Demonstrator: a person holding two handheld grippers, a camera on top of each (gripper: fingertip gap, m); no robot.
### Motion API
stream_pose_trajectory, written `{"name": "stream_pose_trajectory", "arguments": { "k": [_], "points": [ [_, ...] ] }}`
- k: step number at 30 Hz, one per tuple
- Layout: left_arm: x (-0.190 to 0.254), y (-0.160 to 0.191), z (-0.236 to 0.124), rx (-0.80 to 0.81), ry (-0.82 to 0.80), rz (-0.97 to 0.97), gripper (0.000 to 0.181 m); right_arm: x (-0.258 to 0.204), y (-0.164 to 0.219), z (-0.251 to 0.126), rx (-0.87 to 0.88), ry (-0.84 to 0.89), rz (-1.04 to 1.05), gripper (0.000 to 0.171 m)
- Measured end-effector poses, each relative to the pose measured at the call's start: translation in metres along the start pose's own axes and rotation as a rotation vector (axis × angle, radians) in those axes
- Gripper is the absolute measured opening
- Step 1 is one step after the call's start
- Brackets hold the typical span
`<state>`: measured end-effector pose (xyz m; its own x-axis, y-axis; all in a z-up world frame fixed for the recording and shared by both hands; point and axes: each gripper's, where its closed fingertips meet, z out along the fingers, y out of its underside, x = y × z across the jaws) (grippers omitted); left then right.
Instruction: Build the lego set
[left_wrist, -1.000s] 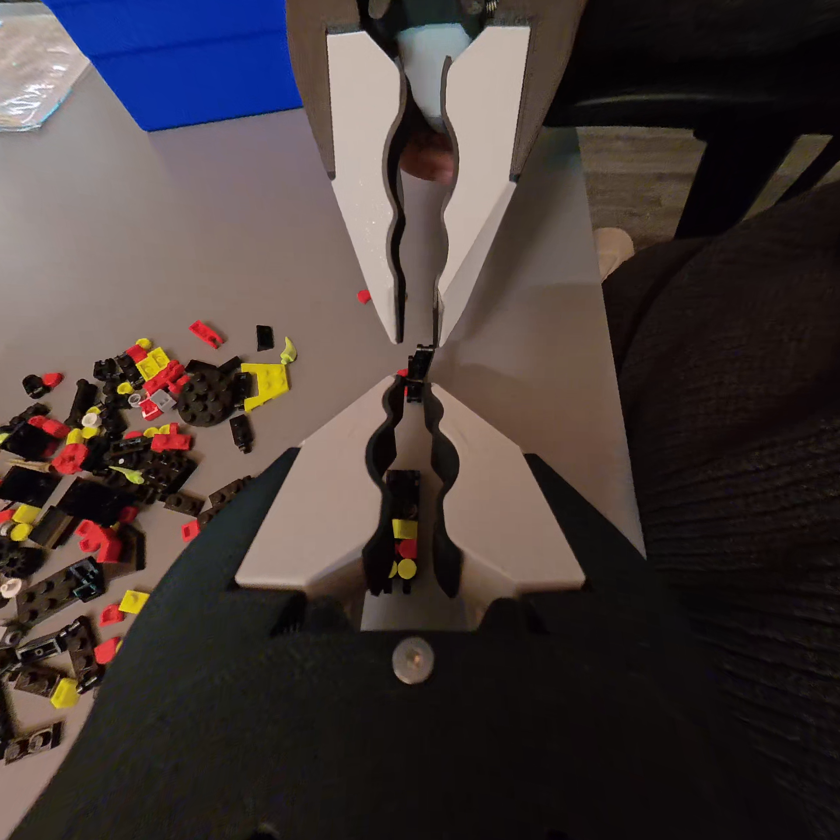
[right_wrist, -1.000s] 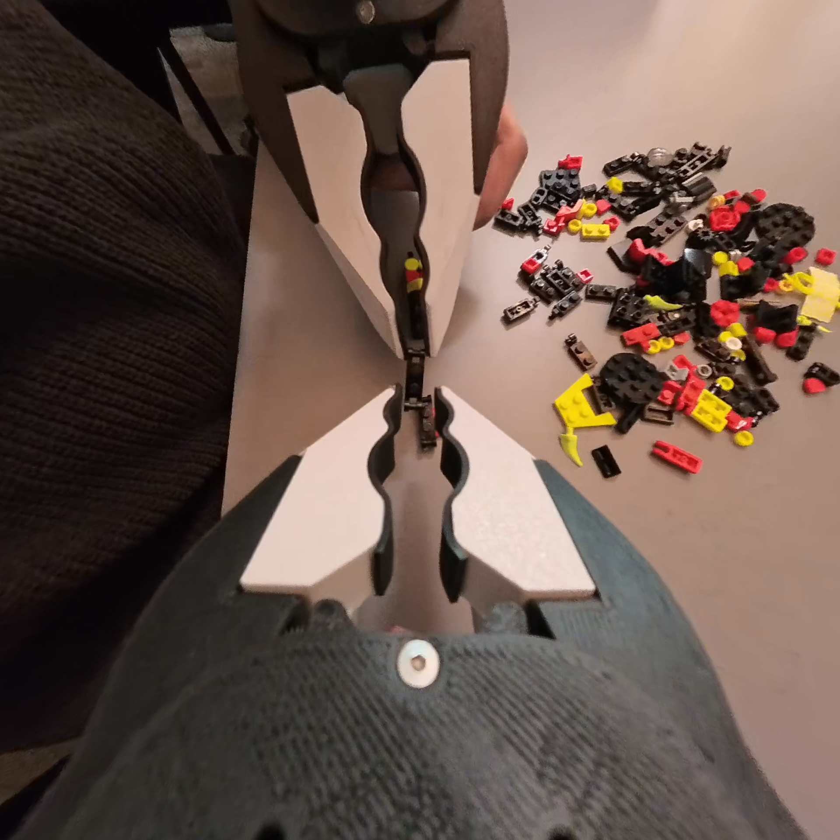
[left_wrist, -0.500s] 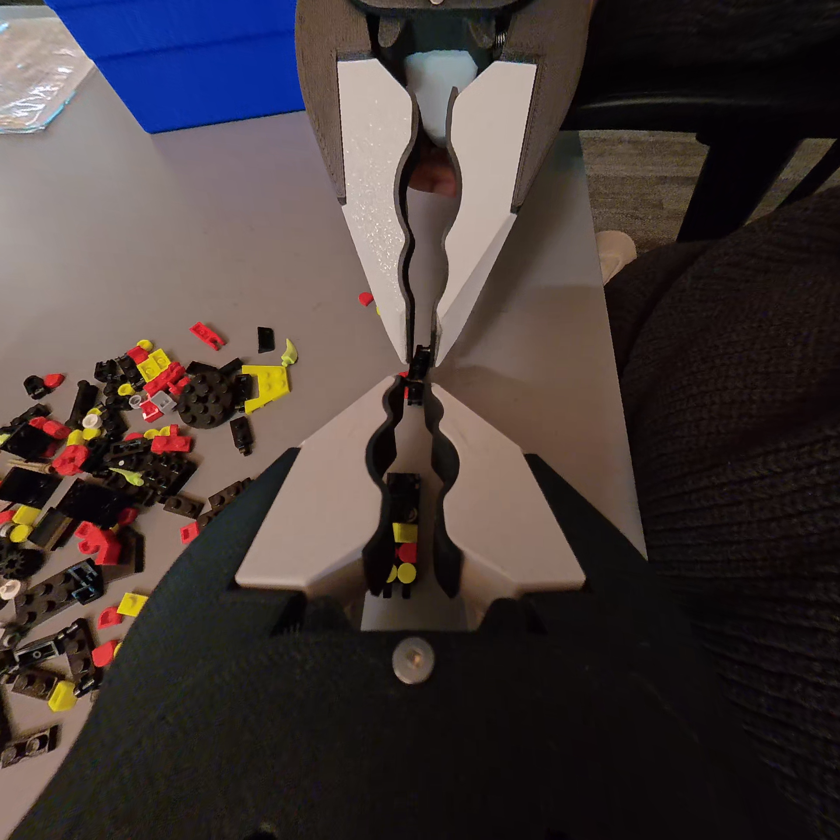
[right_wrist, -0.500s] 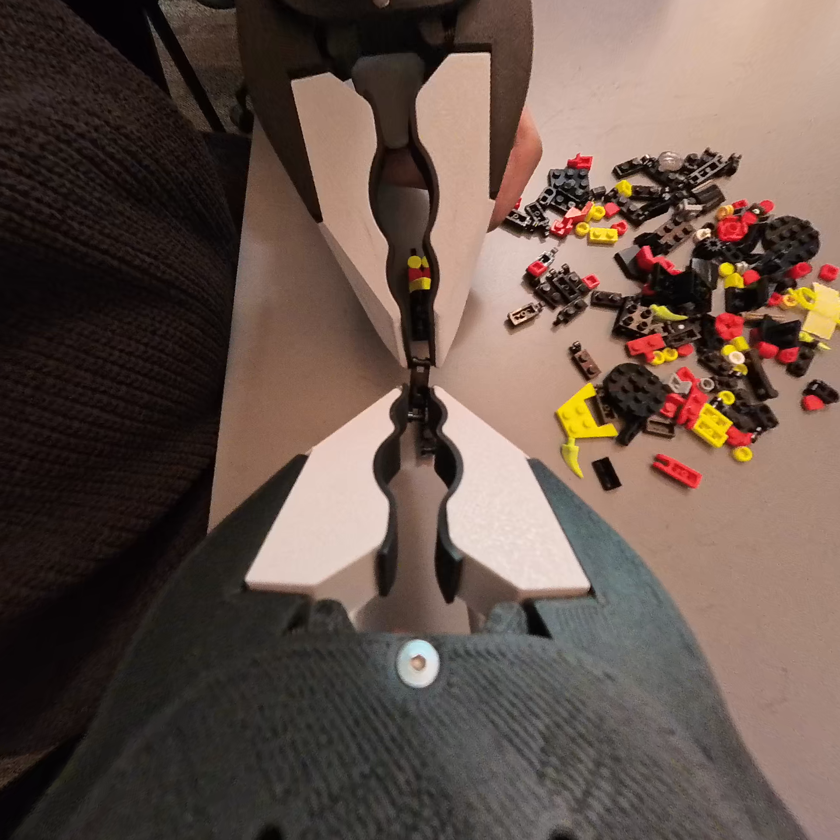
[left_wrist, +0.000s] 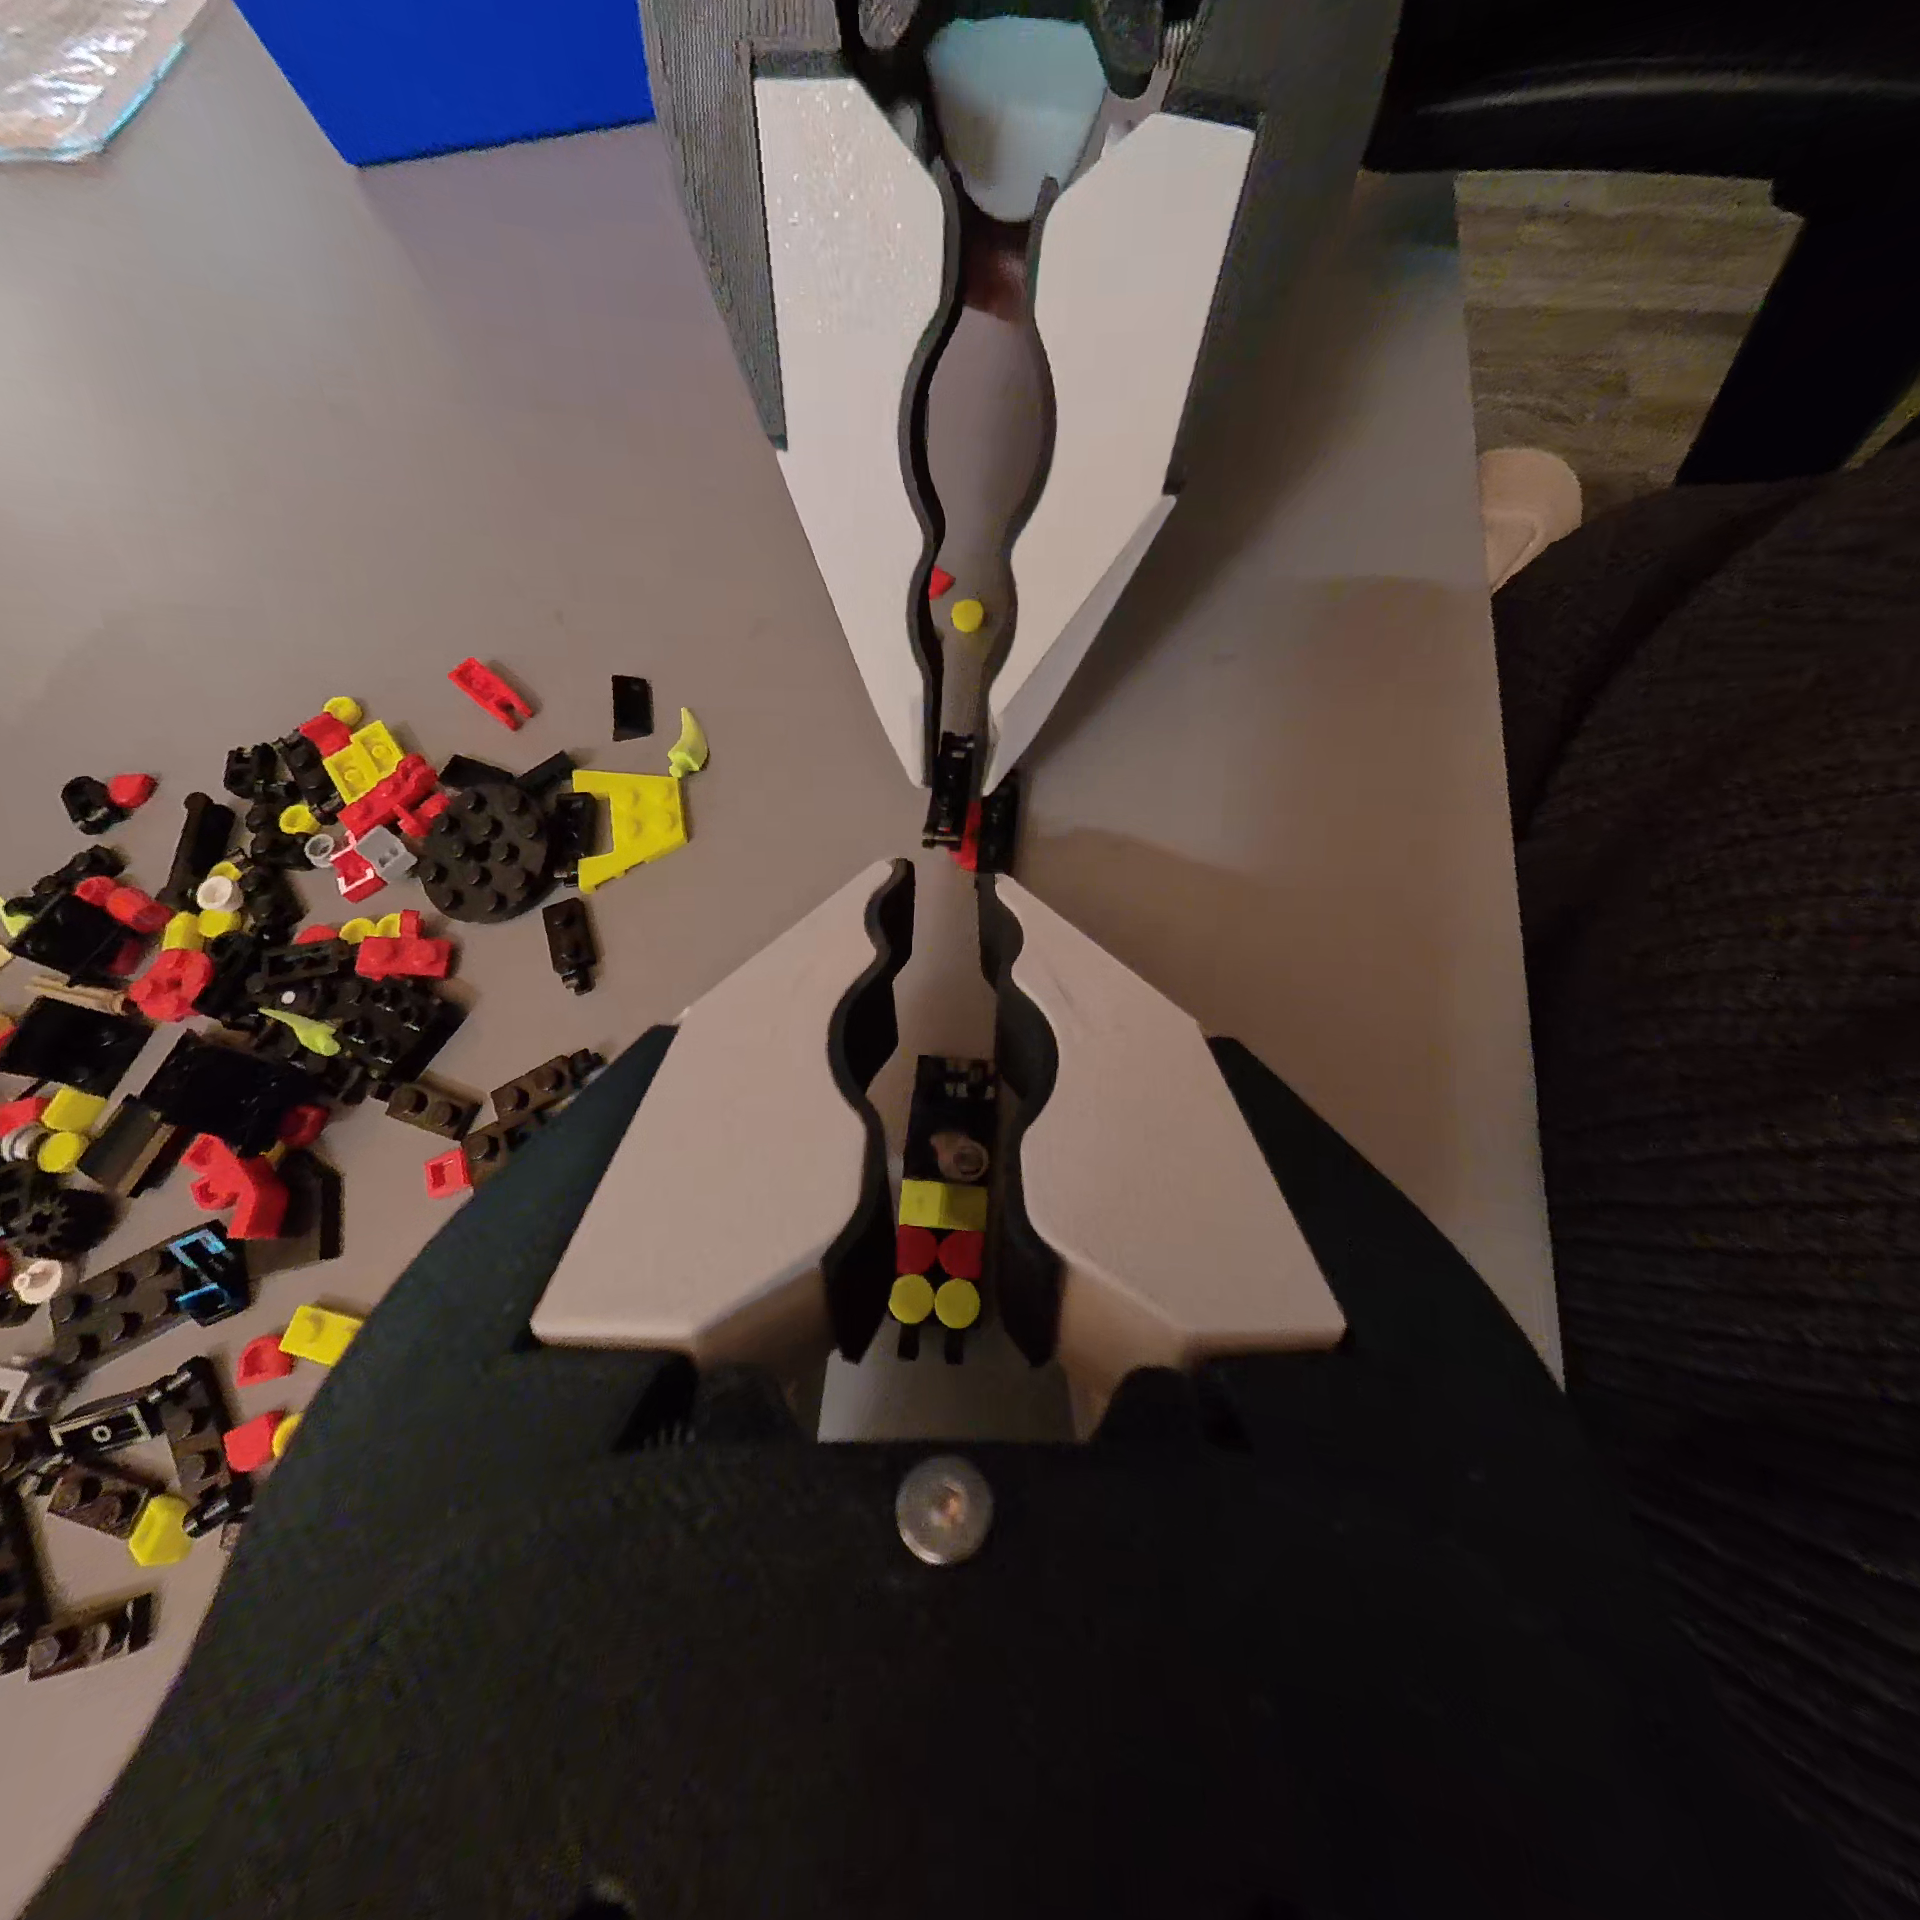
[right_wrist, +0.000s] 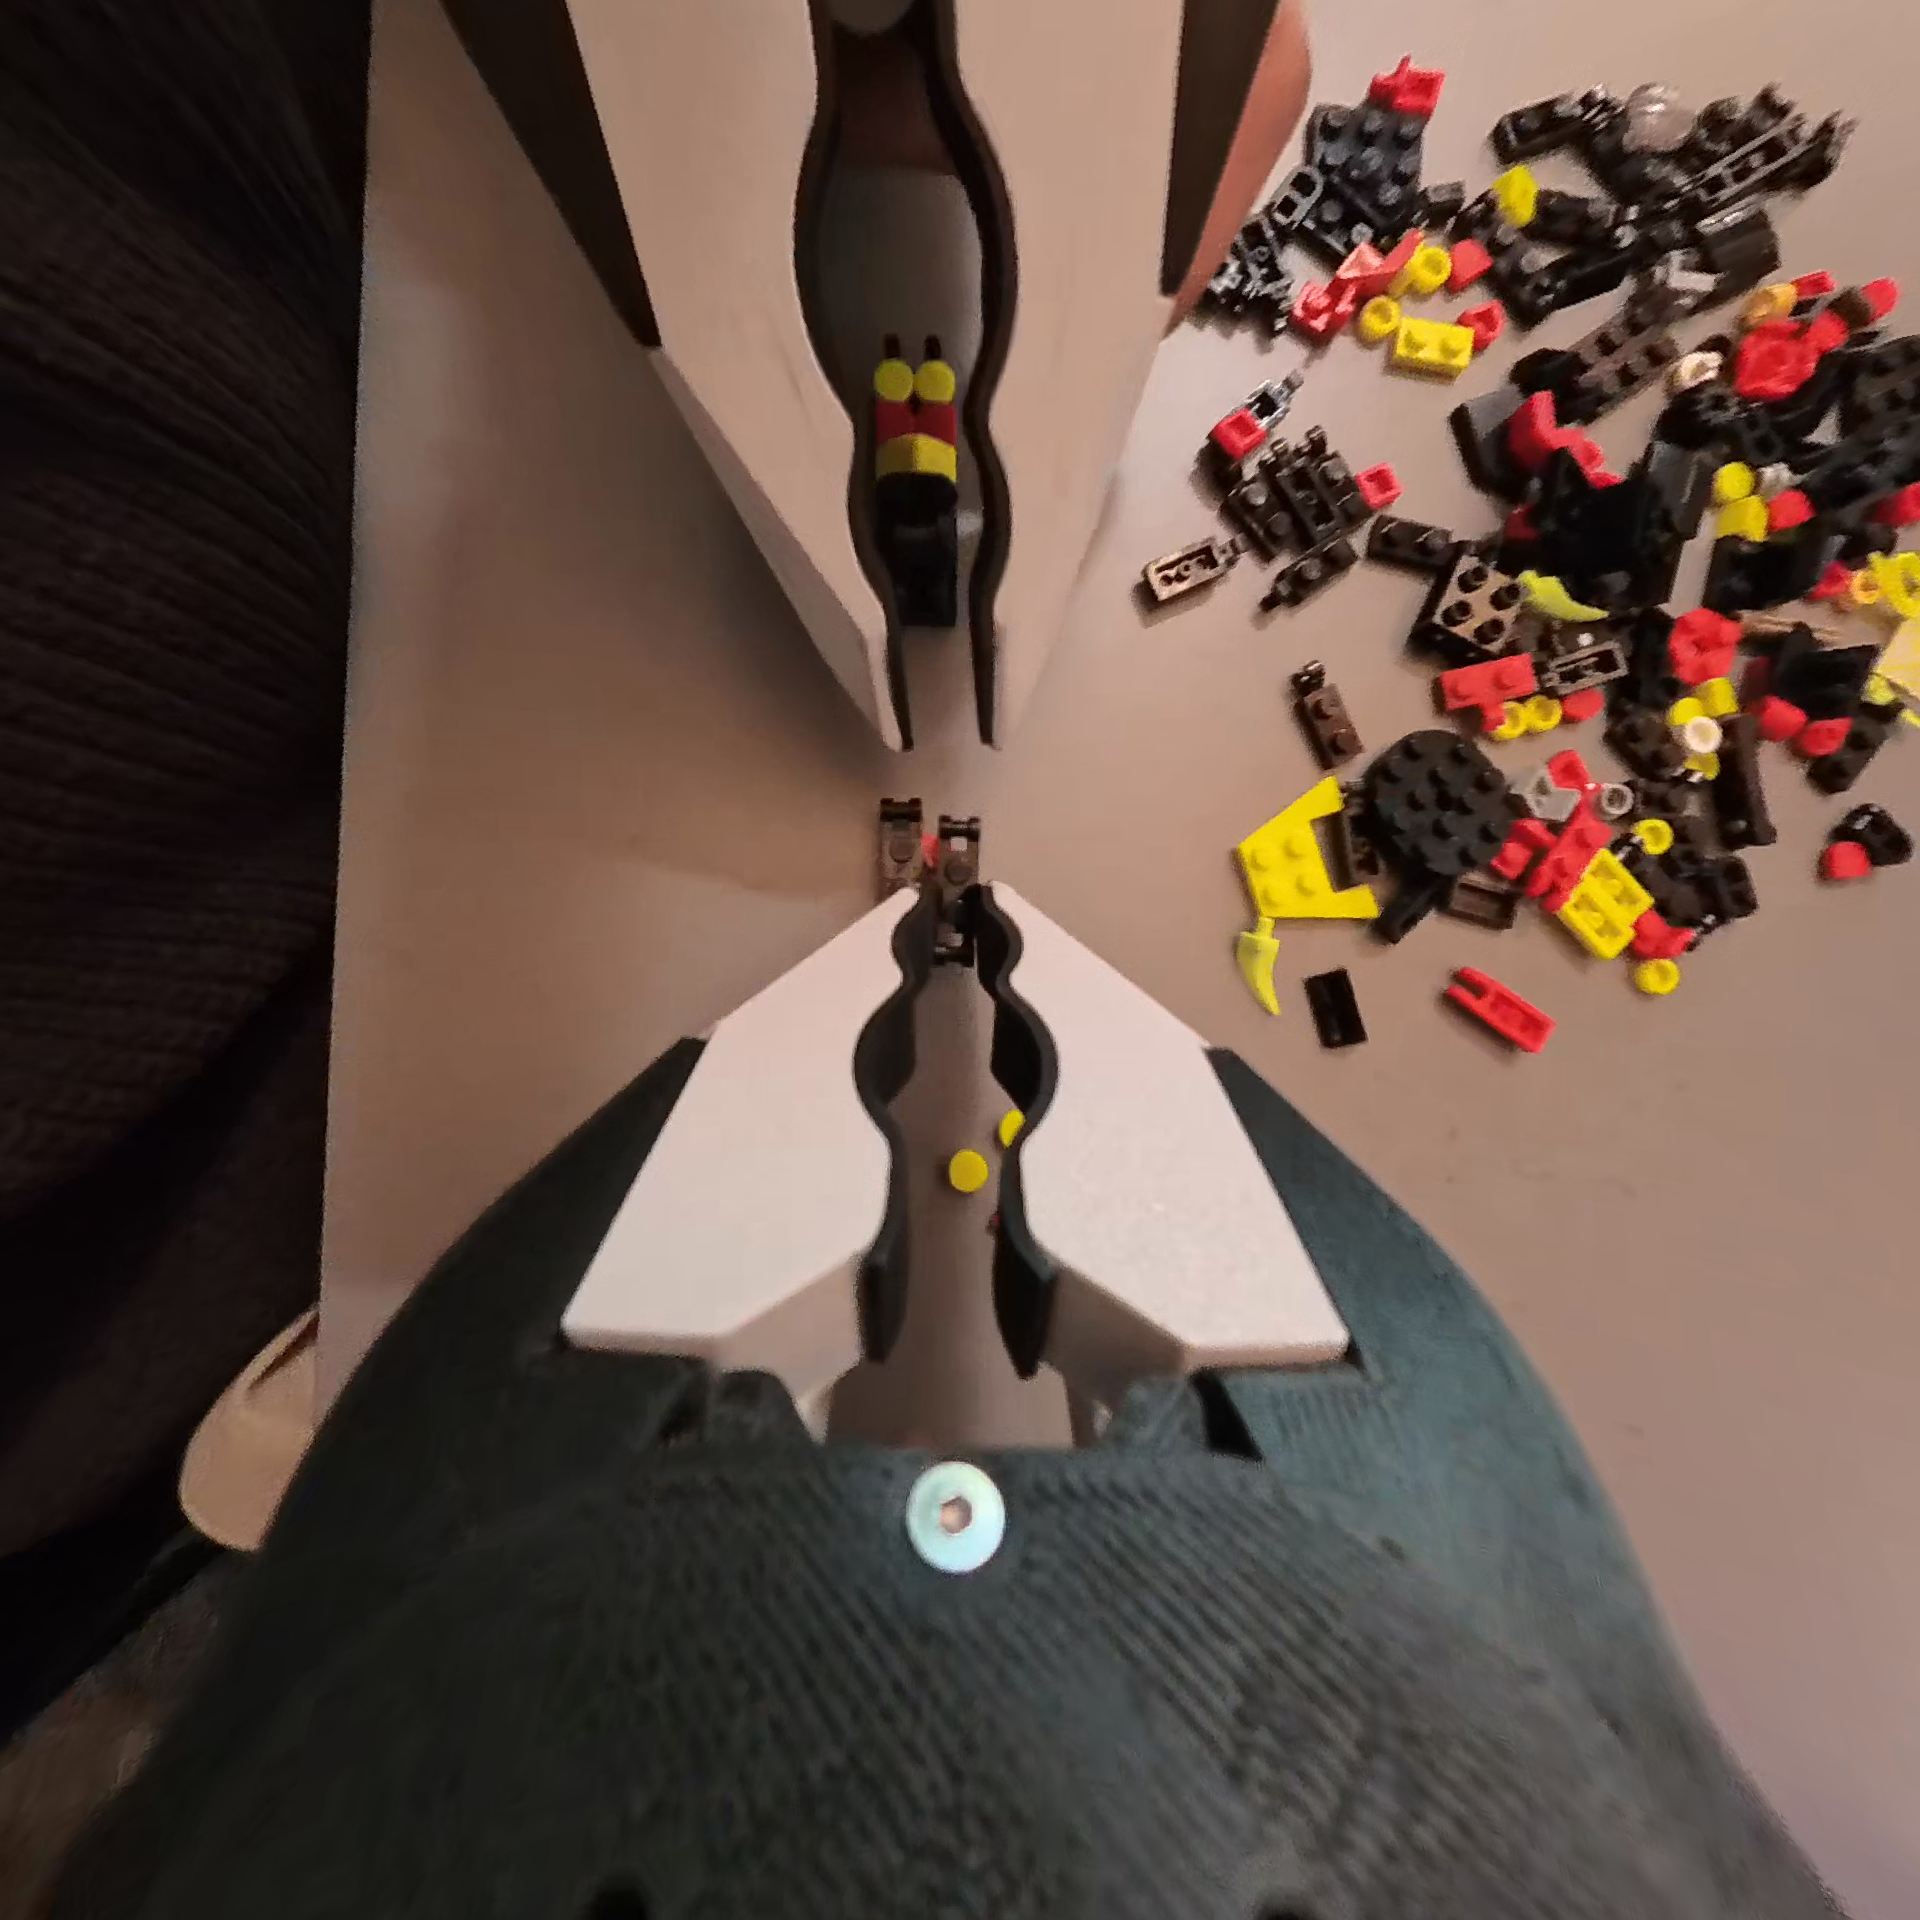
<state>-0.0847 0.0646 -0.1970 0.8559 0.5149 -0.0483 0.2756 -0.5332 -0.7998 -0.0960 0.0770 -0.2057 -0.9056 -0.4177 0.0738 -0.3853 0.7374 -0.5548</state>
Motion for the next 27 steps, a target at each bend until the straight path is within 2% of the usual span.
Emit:
{"name": "stream_pose_trajectory", "arguments": {
  "k": [27],
  "points": [
    [-0.001, 0.0067, 0.0101, -0.076, 0.029, -0.038, 0.01, -0.0032, -0.0064, 0.0052, -0.005, -0.045, 0.026, 0.006]
  ]
}}
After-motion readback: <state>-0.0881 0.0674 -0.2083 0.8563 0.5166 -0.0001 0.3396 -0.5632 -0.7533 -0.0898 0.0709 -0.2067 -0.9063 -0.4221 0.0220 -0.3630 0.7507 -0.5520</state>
